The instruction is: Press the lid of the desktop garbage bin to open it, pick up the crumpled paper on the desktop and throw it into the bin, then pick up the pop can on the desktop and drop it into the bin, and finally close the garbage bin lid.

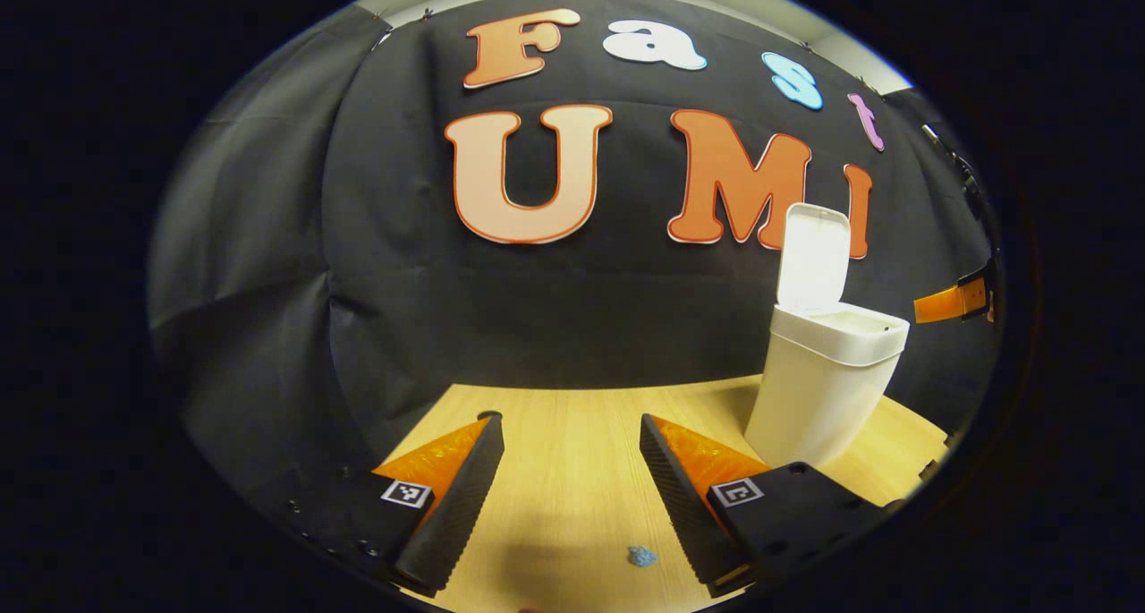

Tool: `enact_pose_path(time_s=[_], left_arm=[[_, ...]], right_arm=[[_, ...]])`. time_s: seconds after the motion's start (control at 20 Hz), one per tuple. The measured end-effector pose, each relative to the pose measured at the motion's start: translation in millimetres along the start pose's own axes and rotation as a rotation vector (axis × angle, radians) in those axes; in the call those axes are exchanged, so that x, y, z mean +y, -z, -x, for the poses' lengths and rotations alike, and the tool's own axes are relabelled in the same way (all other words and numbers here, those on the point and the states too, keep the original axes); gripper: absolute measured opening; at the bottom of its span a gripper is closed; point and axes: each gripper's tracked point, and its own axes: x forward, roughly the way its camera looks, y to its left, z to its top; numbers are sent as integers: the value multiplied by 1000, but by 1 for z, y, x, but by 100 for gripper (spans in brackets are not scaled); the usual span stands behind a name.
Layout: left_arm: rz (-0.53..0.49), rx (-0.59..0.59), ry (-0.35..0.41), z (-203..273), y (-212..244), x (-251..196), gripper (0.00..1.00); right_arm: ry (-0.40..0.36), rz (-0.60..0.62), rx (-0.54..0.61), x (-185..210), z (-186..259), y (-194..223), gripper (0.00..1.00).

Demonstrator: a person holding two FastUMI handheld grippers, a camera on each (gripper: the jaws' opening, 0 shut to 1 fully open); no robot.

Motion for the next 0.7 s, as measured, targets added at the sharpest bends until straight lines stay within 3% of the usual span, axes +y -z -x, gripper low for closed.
enact_pose_path(time_s=[0.7], left_arm=[[-65, 255, 101, -9, 138, -54, 98]], right_arm=[[37, -15, 164, -23, 0, 71, 98]])
